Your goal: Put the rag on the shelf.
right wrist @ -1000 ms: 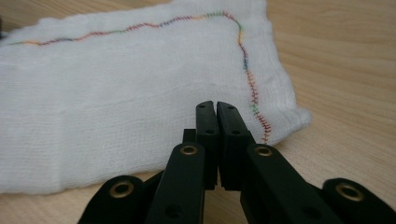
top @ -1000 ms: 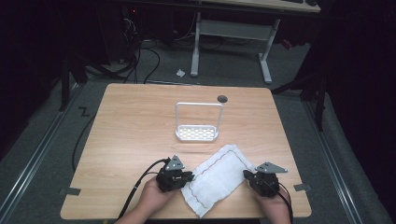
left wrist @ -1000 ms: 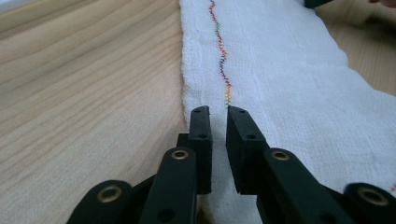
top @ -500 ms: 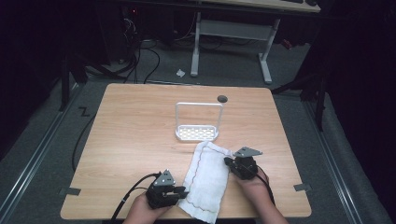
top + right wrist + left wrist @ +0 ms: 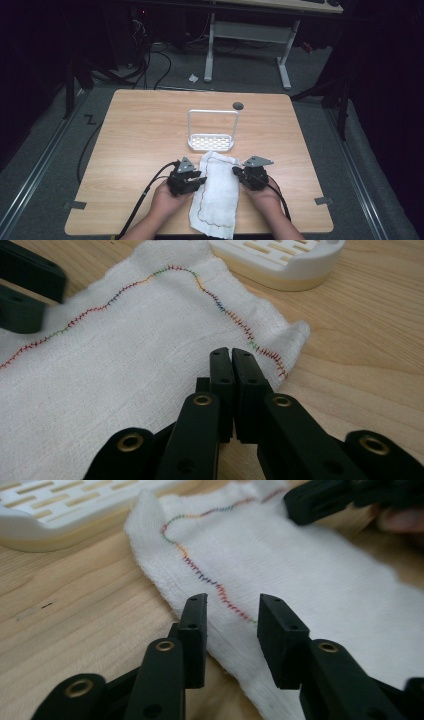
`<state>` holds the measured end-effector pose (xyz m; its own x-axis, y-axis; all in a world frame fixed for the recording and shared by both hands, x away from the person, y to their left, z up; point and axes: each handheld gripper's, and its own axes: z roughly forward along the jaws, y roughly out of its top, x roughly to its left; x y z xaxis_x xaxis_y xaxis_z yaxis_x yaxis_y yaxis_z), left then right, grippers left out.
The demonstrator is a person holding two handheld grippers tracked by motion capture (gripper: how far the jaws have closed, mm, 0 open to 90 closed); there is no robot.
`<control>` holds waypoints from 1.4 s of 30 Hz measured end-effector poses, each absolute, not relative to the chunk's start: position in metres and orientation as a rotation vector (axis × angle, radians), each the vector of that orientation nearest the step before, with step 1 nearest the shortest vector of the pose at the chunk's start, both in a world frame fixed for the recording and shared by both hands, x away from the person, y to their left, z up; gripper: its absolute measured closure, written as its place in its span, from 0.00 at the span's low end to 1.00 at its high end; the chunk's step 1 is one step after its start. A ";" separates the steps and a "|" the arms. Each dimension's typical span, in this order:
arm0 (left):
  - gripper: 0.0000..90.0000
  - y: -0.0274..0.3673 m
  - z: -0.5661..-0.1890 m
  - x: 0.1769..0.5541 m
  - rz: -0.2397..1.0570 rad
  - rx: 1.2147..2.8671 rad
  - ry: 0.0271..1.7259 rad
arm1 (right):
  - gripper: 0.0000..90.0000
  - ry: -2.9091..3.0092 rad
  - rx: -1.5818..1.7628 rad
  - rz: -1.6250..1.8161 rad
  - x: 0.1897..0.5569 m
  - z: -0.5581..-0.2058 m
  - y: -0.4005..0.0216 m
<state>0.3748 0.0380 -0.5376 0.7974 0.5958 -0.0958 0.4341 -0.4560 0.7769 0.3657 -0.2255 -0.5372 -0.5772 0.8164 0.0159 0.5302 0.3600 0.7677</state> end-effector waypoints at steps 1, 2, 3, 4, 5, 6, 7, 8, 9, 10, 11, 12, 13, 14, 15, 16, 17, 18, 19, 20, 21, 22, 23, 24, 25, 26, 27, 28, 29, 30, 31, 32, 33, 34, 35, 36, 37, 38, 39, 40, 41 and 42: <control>0.76 0.038 -0.538 0.374 0.243 2.124 0.753 | 0.98 2.253 1.170 1.057 0.365 -0.537 -0.225; 0.77 0.039 -0.538 0.373 0.248 2.125 0.749 | 0.98 2.251 1.164 1.051 0.364 -0.537 -0.224; 0.79 0.040 -0.538 0.372 0.244 2.128 0.745 | 0.98 2.249 1.171 1.051 0.363 -0.537 -0.224; 0.79 0.042 -0.538 0.369 0.241 2.134 0.740 | 0.98 2.248 1.176 1.056 0.363 -0.537 -0.224; 0.79 0.044 -0.538 0.367 0.233 2.138 0.736 | 0.98 2.251 1.188 1.065 0.362 -0.537 -0.225; 0.79 0.046 -0.537 0.364 0.228 2.143 0.732 | 0.98 2.254 1.195 1.076 0.362 -0.537 -0.225; 0.79 0.048 -0.537 0.360 0.228 2.147 0.726 | 0.98 2.260 1.202 1.085 0.361 -0.537 -0.225; 0.79 0.050 -0.538 0.356 0.227 2.144 0.723 | 0.98 2.264 1.197 1.092 0.359 -0.538 -0.224; 0.79 0.053 -0.538 0.351 0.217 2.139 0.725 | 0.98 2.270 1.192 1.092 0.356 -0.538 -0.222; 0.79 0.055 -0.538 0.347 0.208 2.137 0.726 | 0.98 2.278 1.187 1.094 0.354 -0.537 -0.221; 0.79 0.056 -0.538 0.344 0.191 2.130 0.733 | 0.98 2.284 1.176 1.094 0.351 -0.537 -0.220; 0.79 0.059 -0.539 0.340 0.171 2.119 0.743 | 0.98 2.292 1.172 1.100 0.346 -0.537 -0.218; 0.79 0.061 -0.540 0.337 0.148 2.108 0.752 | 0.98 2.292 1.172 1.100 0.346 -0.537 -0.218; 0.79 0.062 -0.540 0.335 0.126 2.098 0.763 | 0.98 2.298 1.170 1.100 0.344 -0.537 -0.217; 0.79 0.061 -0.539 0.333 0.110 2.101 0.769 | 0.98 2.303 1.167 1.099 0.343 -0.537 -0.215; 0.79 0.061 -0.538 0.332 0.110 2.115 0.758 | 0.98 2.307 1.162 1.098 0.341 -0.537 -0.214; 0.78 0.060 -0.537 0.331 0.114 2.128 0.749 | 0.98 2.312 1.152 1.094 0.340 -0.537 -0.212; 0.78 0.061 -0.537 0.330 0.126 2.128 0.751 | 0.98 2.314 1.137 1.086 0.338 -0.537 -0.209; 0.78 0.062 -0.537 0.330 0.138 2.116 0.755 | 0.98 2.314 1.137 1.086 0.338 -0.537 -0.209; 0.78 0.064 -0.537 0.330 0.176 2.084 0.759 | 0.98 2.312 1.132 1.082 0.338 -0.537 -0.209; 0.75 0.066 -0.536 0.332 0.202 2.058 0.772 | 0.98 2.313 1.130 1.082 0.338 -0.537 -0.209; 0.72 0.067 -0.535 0.336 0.220 2.029 0.790 | 0.98 2.313 1.132 1.088 0.338 -0.537 -0.209; 0.68 0.069 -0.533 0.342 0.232 1.999 0.813 | 0.98 2.313 1.135 1.095 0.338 -0.537 -0.210; 0.66 0.069 -0.532 0.349 0.246 1.978 0.837 | 0.98 2.314 1.135 1.098 0.338 -0.538 -0.211; 0.65 0.068 -0.532 0.355 0.271 1.965 0.855 | 0.98 2.316 1.129 1.101 0.338 -0.538 -0.211; 0.63 0.067 -0.532 0.362 0.280 1.955 0.867 | 0.97 2.318 1.127 1.101 0.338 -0.538 -0.211; 0.59 0.065 -0.532 0.370 0.273 1.940 0.884 | 0.97 2.321 1.118 1.100 0.339 -0.538 -0.211; 0.55 0.062 -0.533 0.377 0.266 1.931 0.900 | 0.97 2.325 1.117 1.103 0.339 -0.538 -0.211; 0.55 0.059 -0.534 0.382 0.264 1.936 0.904 | 0.97 2.325 1.117 1.103 0.339 -0.538 -0.211; 0.54 0.054 -0.536 0.388 0.273 1.965 0.913 | 0.97 2.325 1.117 1.103 0.339 -0.538 -0.212; 0.53 0.049 -0.538 0.393 0.282 1.987 0.924 | 0.97 2.326 1.118 1.104 0.339 -0.538 -0.212; 0.53 0.046 -0.539 0.397 0.274 2.017 0.945 | 0.97 2.326 1.118 1.104 0.339 -0.538 -0.212; 0.53 0.045 -0.539 0.399 0.275 2.021 0.959 | 0.97 2.327 1.120 1.106 0.340 -0.538 -0.212; 0.55 0.045 -0.539 0.400 0.283 2.008 0.970 | 0.97 2.330 1.121 1.110 0.340 -0.538 -0.212; 0.58 0.044 -0.539 0.401 0.273 2.006 0.985 | 0.97 2.332 1.125 1.113 0.340 -0.538 -0.212; 0.60 0.044 -0.539 0.401 0.274 2.004 0.990 | 0.97 2.335 1.125 1.115 0.341 -0.538 -0.213; 0.62 0.044 -0.539 0.401 0.281 2.006 0.992 | 0.97 2.336 1.121 1.119 0.341 -0.538 -0.213; 0.63 0.043 -0.539 0.401 0.279 2.004 0.994 | 0.97 2.337 1.125 1.124 0.342 -0.538 -0.213; 0.65 0.043 -0.539 0.400 0.273 2.002 0.995 | 0.97 2.340 1.124 1.132 0.342 -0.538 -0.212; 0.66 0.043 -0.539 0.400 0.271 2.001 0.994 | 0.97 2.343 1.127 1.134 0.343 -0.538 -0.211; 0.67 0.043 -0.539 0.400 0.270 2.002 0.996 | 0.97 2.349 1.115 1.131 0.344 -0.538 -0.210; 0.70 0.043 -0.539 0.399 0.273 2.001 0.998 | 0.97 2.356 1.105 1.123 0.344 -0.537 -0.207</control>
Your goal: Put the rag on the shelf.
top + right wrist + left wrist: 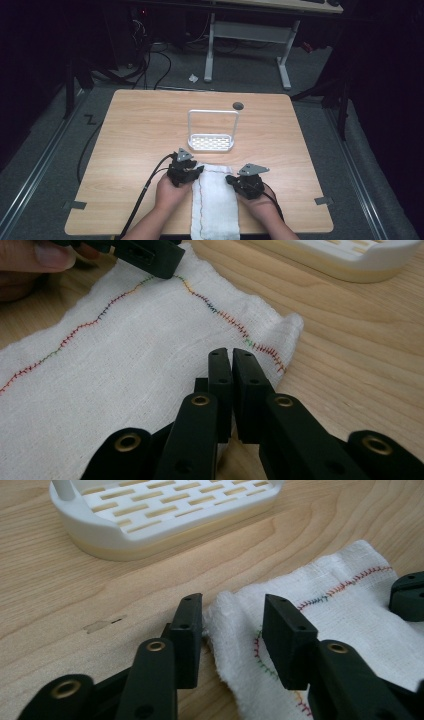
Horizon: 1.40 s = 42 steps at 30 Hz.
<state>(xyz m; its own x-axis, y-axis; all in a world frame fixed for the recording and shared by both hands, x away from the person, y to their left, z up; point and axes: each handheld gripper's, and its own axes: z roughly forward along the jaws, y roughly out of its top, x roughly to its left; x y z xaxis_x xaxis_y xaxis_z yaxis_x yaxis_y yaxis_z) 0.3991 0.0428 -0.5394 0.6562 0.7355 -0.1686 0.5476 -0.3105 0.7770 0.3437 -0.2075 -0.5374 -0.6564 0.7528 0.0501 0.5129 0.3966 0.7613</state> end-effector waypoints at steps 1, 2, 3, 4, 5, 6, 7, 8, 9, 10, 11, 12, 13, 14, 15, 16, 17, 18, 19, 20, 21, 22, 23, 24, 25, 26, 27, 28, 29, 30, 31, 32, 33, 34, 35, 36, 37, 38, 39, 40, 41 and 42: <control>0.71 0.043 -0.540 0.399 0.265 1.996 1.004 | 0.97 2.358 1.089 1.116 0.344 -0.537 -0.205; 0.74 0.045 -0.540 0.398 0.259 1.992 1.010 | 0.97 2.360 1.077 1.108 0.343 -0.537 -0.203; 0.75 0.046 -0.539 0.398 0.251 1.988 1.018 | 0.97 2.362 1.065 1.103 0.343 -0.537 -0.201; 0.76 0.048 -0.539 0.397 0.245 1.985 1.024 | 0.97 2.362 1.060 1.099 0.343 -0.537 -0.200; 0.77 0.050 -0.540 0.396 0.241 1.980 1.031 | 0.97 2.360 1.059 1.097 0.343 -0.537 -0.199; 0.78 0.051 -0.540 0.395 0.240 1.977 1.034 | 0.97 2.360 1.057 1.097 0.343 -0.537 -0.199; 0.78 0.052 -0.540 0.394 0.246 1.974 1.038 | 0.97 2.358 1.058 1.102 0.343 -0.537 -0.199; 0.79 0.053 -0.540 0.393 0.249 1.971 1.040 | 0.97 2.358 1.061 1.108 0.343 -0.538 -0.200; 0.81 0.054 -0.541 0.393 0.241 1.966 1.049 | 0.97 2.356 1.067 1.117 0.343 -0.538 -0.201; 0.84 0.054 -0.541 0.393 0.241 1.966 1.049 | 0.97 2.356 1.067 1.117 0.343 -0.538 -0.201; 0.84 0.055 -0.541 0.394 0.218 1.966 1.046 | 0.97 2.358 1.071 1.120 0.343 -0.538 -0.201; 0.87 0.056 -0.541 0.395 0.194 1.961 1.044 | 0.97 2.358 1.077 1.120 0.343 -0.538 -0.201; 0.89 0.056 -0.542 0.396 0.175 1.951 1.050 | 0.97 2.359 1.078 1.121 0.343 -0.538 -0.201; 0.89 0.057 -0.542 0.397 0.159 1.946 1.051 | 0.97 2.358 1.078 1.126 0.344 -0.538 -0.201; 0.90 0.058 -0.542 0.398 0.151 1.944 1.052 | 0.97 2.362 1.086 1.130 0.344 -0.538 -0.202; 0.90 0.058 -0.542 0.398 0.150 1.944 1.051 | 0.96 2.366 1.097 1.135 0.345 -0.538 -0.202; 0.91 0.058 -0.542 0.397 0.154 1.948 1.049 | 0.95 2.367 1.105 1.142 0.345 -0.538 -0.202; 0.91 0.057 -0.542 0.397 0.159 1.952 1.047 | 0.93 2.373 1.113 1.142 0.346 -0.537 -0.203; 0.91 0.057 -0.542 0.397 0.162 1.954 1.046 | 0.89 2.375 1.116 1.138 0.346 -0.535 -0.203; 0.91 0.057 -0.542 0.397 0.163 1.955 1.045 | 0.84 2.350 1.113 1.131 0.347 -0.531 -0.204; 0.91 0.056 -0.542 0.397 0.167 1.954 1.045 | 0.84 2.350 1.113 1.131 0.347 -0.531 -0.204; 0.91 0.056 -0.542 0.396 0.173 1.958 1.043 | 0.83 2.330 1.131 1.140 0.349 -0.530 -0.206; 0.91 0.055 -0.541 0.395 0.184 1.963 1.040 | 0.81 2.309 1.161 1.147 0.352 -0.528 -0.209; 0.91 0.055 -0.541 0.395 0.193 1.971 1.034 | 0.74 2.274 1.233 1.155 0.362 -0.526 -0.213; 0.91 0.054 -0.541 0.395 0.197 1.973 1.032 | 0.74 2.274 1.233 1.155 0.362 -0.526 -0.213; 0.91 0.054 -0.541 0.395 0.195 1.973 1.031 | 0.71 2.268 1.277 1.154 0.367 -0.526 -0.215; 0.91 0.055 -0.541 0.395 0.195 1.973 1.031 | 0.69 2.271 1.307 1.159 0.373 -0.527 -0.217; 0.91 0.054 -0.541 0.394 0.197 1.974 1.031 | 0.67 2.276 1.331 1.159 0.378 -0.529 -0.217; 0.91 0.054 -0.541 0.394 0.198 1.976 1.030 | 0.66 2.278 1.348 1.159 0.382 -0.530 -0.216; 0.91 0.054 -0.541 0.394 0.198 1.974 1.030 | 0.65 2.288 1.360 1.157 0.386 -0.531 -0.215; 0.91 0.054 -0.541 0.394 0.196 1.975 1.031 | 0.65 2.297 1.364 1.160 0.388 -0.532 -0.214; 0.91 0.054 -0.541 0.394 0.195 1.973 1.031 | 0.65 2.305 1.351 1.155 0.388 -0.533 -0.211; 0.91 0.055 -0.541 0.394 0.194 1.972 1.032 | 0.65 2.312 1.322 1.147 0.387 -0.534 -0.209; 0.91 0.055 -0.541 0.394 0.195 1.972 1.032 | 0.65 2.318 1.300 1.136 0.385 -0.535 -0.208; 0.90 0.055 -0.541 0.394 0.195 1.971 1.034 | 0.66 2.322 1.287 1.122 0.383 -0.534 -0.206; 0.90 0.055 -0.541 0.394 0.192 1.971 1.034 | 0.68 2.328 1.267 1.111 0.381 -0.534 -0.205; 0.90 0.055 -0.541 0.395 0.189 1.968 1.035 | 0.69 2.331 1.264 1.112 0.381 -0.534 -0.204; 0.90 0.055 -0.541 0.395 0.185 1.967 1.037 | 0.71 2.333 1.269 1.122 0.380 -0.535 -0.204; 0.90 0.056 -0.541 0.395 0.178 1.961 1.042 | 0.74 2.332 1.271 1.132 0.380 -0.535 -0.204; 0.90 0.056 -0.541 0.395 0.175 1.960 1.042 | 0.77 2.334 1.263 1.142 0.379 -0.536 -0.203; 0.90 0.056 -0.541 0.395 0.176 1.960 1.044 | 0.79 2.339 1.253 1.141 0.378 -0.536 -0.203; 0.90 0.055 -0.541 0.394 0.182 1.962 1.041 | 0.81 2.343 1.247 1.138 0.378 -0.536 -0.202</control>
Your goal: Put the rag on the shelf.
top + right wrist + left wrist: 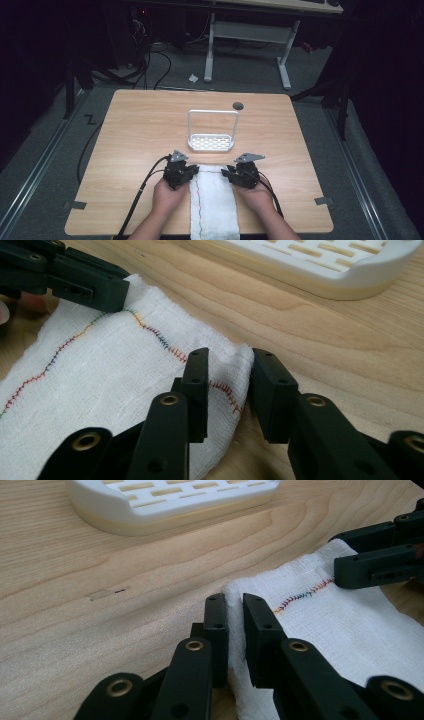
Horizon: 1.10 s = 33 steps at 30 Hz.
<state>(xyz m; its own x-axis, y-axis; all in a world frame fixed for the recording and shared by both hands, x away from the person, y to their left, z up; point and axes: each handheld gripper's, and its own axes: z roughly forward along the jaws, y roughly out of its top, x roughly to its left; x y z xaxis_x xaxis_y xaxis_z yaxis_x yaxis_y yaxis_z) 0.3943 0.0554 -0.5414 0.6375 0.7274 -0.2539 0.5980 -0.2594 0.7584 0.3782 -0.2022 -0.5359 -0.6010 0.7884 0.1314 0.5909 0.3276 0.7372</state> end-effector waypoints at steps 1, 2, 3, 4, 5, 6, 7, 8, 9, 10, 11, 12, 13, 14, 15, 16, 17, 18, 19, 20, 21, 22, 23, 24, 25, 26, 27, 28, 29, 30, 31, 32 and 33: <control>0.90 0.055 -0.541 0.394 0.188 1.968 1.035 | 0.84 2.350 1.251 1.149 0.379 -0.536 -0.203; 0.90 0.055 -0.541 0.394 0.190 1.969 1.034 | 0.85 2.353 1.271 1.156 0.379 -0.536 -0.203; 0.90 0.056 -0.541 0.394 0.187 1.969 1.034 | 0.87 2.354 1.271 1.160 0.379 -0.536 -0.203; 0.90 0.056 -0.541 0.394 0.181 1.963 1.039 | 0.89 2.356 1.274 1.167 0.379 -0.537 -0.203; 0.90 0.056 -0.542 0.394 0.175 1.958 1.042 | 0.93 2.365 1.261 1.172 0.379 -0.537 -0.203; 0.90 0.057 -0.542 0.395 0.166 1.955 1.044 | 0.93 2.365 1.261 1.172 0.379 -0.537 -0.203; 0.90 0.057 -0.542 0.395 0.161 1.953 1.045 | 0.94 2.368 1.257 1.174 0.379 -0.537 -0.203; 0.90 0.057 -0.542 0.395 0.161 1.953 1.046 | 0.95 2.369 1.255 1.171 0.379 -0.537 -0.202; 0.90 0.057 -0.542 0.395 0.163 1.954 1.046 | 0.95 2.369 1.244 1.172 0.379 -0.537 -0.202; 0.90 0.056 -0.542 0.394 0.172 1.956 1.045 | 0.95 2.371 1.244 1.169 0.379 -0.536 -0.202; 0.90 0.056 -0.542 0.394 0.175 1.957 1.045 | 0.95 2.375 1.250 1.165 0.379 -0.536 -0.202; 0.90 0.056 -0.542 0.394 0.175 1.956 1.044 | 0.95 2.375 1.254 1.167 0.379 -0.536 -0.202; 0.90 0.057 -0.541 0.393 0.176 1.955 1.043 | 0.95 2.372 1.241 1.167 0.379 -0.536 -0.202; 0.91 0.057 -0.541 0.393 0.181 1.952 1.041 | 0.95 2.365 1.231 1.161 0.378 -0.536 -0.201; 0.91 0.057 -0.541 0.392 0.194 1.949 1.031 | 0.95 2.360 1.214 1.153 0.377 -0.535 -0.200; 0.92 0.057 -0.540 0.389 0.218 1.943 1.010 | 0.95 2.350 1.203 1.152 0.375 -0.534 -0.200; 0.93 0.058 -0.539 0.387 0.244 1.934 0.992 | 0.95 2.336 1.197 1.162 0.374 -0.532 -0.199; 0.93 0.058 -0.538 0.386 0.250 1.926 0.987 | 0.95 2.323 1.192 1.173 0.372 -0.529 -0.199; 0.93 0.059 -0.537 0.385 0.252 1.920 0.980 | 0.95 2.309 1.178 1.186 0.370 -0.527 -0.199; 0.93 0.060 -0.536 0.384 0.260 1.909 0.975 | 0.95 2.301 1.171 1.196 0.369 -0.526 -0.198; 0.93 0.062 -0.535 0.383 0.261 1.887 0.969 | 0.95 2.296 1.162 1.209 0.368 -0.524 -0.198; 0.93 0.063 -0.535 0.382 0.258 1.875 0.965 | 0.95 2.289 1.150 1.213 0.367 -0.522 -0.198; 0.93 0.064 -0.534 0.381 0.253 1.864 0.965 | 0.95 2.285 1.152 1.214 0.366 -0.521 -0.198; 0.93 0.065 -0.532 0.380 0.240 1.843 0.964 | 0.95 2.279 1.151 1.217 0.366 -0.519 -0.198; 0.93 0.066 -0.529 0.379 0.239 1.828 0.961 | 0.95 2.266 1.158 1.228 0.365 -0.517 -0.198; 0.93 0.066 -0.526 0.379 0.240 1.820 0.955 | 0.95 2.257 1.154 1.239 0.365 -0.515 -0.199; 0.93 0.066 -0.520 0.378 0.244 1.813 0.944 | 0.95 2.254 1.161 1.245 0.365 -0.513 -0.199; 0.93 0.066 -0.517 0.378 0.249 1.809 0.934 | 0.95 2.254 1.163 1.255 0.365 -0.510 -0.199; 0.93 0.066 -0.512 0.378 0.256 1.801 0.926 | 0.95 2.245 1.162 1.261 0.365 -0.508 -0.200; 0.93 0.066 -0.509 0.379 0.257 1.792 0.923 | 0.95 2.224 1.164 1.269 0.364 -0.505 -0.201; 0.93 0.066 -0.503 0.379 0.267 1.783 0.914 | 0.95 2.211 1.163 1.276 0.363 -0.503 -0.202; 0.93 0.065 -0.498 0.379 0.279 1.774 0.909 | 0.95 2.189 1.160 1.294 0.363 -0.499 -0.203; 0.93 0.064 -0.494 0.379 0.290 1.776 0.903 | 0.95 2.167 1.170 1.301 0.363 -0.496 -0.204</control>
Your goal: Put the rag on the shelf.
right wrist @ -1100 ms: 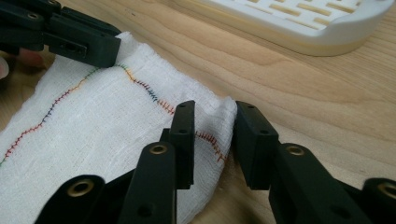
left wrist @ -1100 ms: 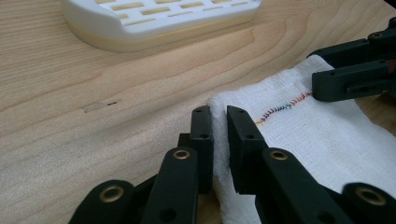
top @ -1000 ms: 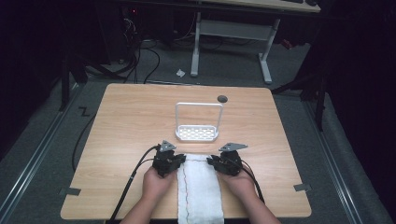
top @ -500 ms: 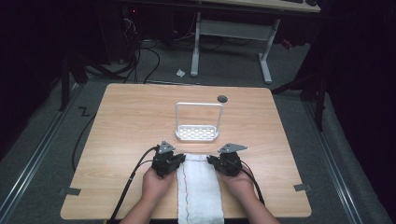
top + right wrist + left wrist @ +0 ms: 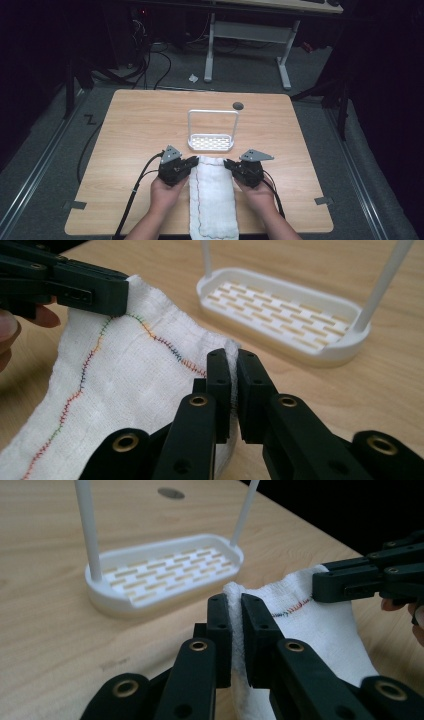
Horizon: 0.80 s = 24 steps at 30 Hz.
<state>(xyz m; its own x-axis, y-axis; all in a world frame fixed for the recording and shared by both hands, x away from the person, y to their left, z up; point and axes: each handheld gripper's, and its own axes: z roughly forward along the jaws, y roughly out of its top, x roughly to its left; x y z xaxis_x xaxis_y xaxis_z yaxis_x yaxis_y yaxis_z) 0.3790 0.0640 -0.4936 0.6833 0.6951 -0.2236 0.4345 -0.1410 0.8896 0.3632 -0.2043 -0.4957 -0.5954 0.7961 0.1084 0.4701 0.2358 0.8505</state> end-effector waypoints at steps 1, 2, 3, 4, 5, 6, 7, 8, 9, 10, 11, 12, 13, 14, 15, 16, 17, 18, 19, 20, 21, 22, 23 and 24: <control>0.93 0.062 -0.490 0.379 0.301 1.773 0.903 | 0.95 2.150 1.173 1.306 0.363 -0.493 -0.205; 0.93 0.061 -0.486 0.379 0.313 1.771 0.898 | 0.95 2.140 1.182 1.310 0.364 -0.491 -0.206; 0.93 0.060 -0.482 0.379 0.316 1.768 0.893 | 0.95 2.133 1.174 1.311 0.364 -0.489 -0.206; 0.93 0.059 -0.480 0.379 0.316 1.762 0.892 | 0.95 2.127 1.161 1.311 0.364 -0.487 -0.206; 0.93 0.058 -0.477 0.379 0.317 1.755 0.892 | 0.95 2.122 1.152 1.312 0.363 -0.484 -0.206; 0.93 0.058 -0.475 0.379 0.318 1.750 0.891 | 0.96 2.109 1.133 1.313 0.363 -0.482 -0.206; 0.93 0.057 -0.472 0.380 0.321 1.744 0.888 | 0.96 2.100 1.127 1.324 0.363 -0.479 -0.206; 0.93 0.057 -0.470 0.380 0.325 1.740 0.884 | 0.95 2.086 1.123 1.342 0.362 -0.476 -0.206; 0.93 0.056 -0.466 0.380 0.330 1.736 0.876 | 0.95 2.079 1.117 1.352 0.362 -0.474 -0.207; 0.93 0.056 -0.463 0.380 0.330 1.731 0.871 | 0.95 2.065 1.109 1.363 0.363 -0.470 -0.206; 0.93 0.056 -0.459 0.381 0.331 1.725 0.868 | 0.95 2.053 1.106 1.381 0.363 -0.466 -0.206; 0.93 0.056 -0.456 0.382 0.333 1.716 0.868 | 0.95 2.028 1.093 1.394 0.364 -0.459 -0.206; 0.93 0.057 -0.452 0.383 0.336 1.710 0.864 | 0.95 2.028 1.093 1.394 0.364 -0.459 -0.206; 0.93 0.057 -0.448 0.384 0.345 1.705 0.859 | 0.95 2.019 1.091 1.400 0.364 -0.454 -0.206; 0.92 0.058 -0.444 0.384 0.351 1.697 0.855 | 0.95 2.010 1.088 1.408 0.365 -0.451 -0.206; 0.92 0.058 -0.440 0.384 0.358 1.694 0.850 | 0.95 2.001 1.083 1.410 0.365 -0.447 -0.206; 0.92 0.059 -0.436 0.384 0.369 1.689 0.846 | 0.95 1.990 1.076 1.414 0.365 -0.443 -0.206; 0.92 0.059 -0.432 0.384 0.379 1.684 0.840 | 0.95 1.983 1.077 1.418 0.366 -0.440 -0.206; 0.92 0.059 -0.430 0.384 0.387 1.681 0.837 | 0.95 1.976 1.073 1.417 0.367 -0.437 -0.205; 0.92 0.059 -0.428 0.384 0.394 1.674 0.838 | 0.95 1.971 1.070 1.418 0.367 -0.435 -0.205; 0.92 0.060 -0.426 0.384 0.395 1.667 0.842 | 0.95 1.967 1.070 1.423 0.368 -0.433 -0.205; 0.92 0.060 -0.424 0.384 0.393 1.661 0.841 | 0.95 1.961 1.065 1.433 0.368 -0.431 -0.206; 0.93 0.060 -0.422 0.384 0.397 1.655 0.837 | 0.95 1.957 1.063 1.436 0.368 -0.429 -0.205; 0.92 0.060 -0.420 0.384 0.406 1.654 0.832 | 0.95 1.949 1.056 1.438 0.368 -0.427 -0.205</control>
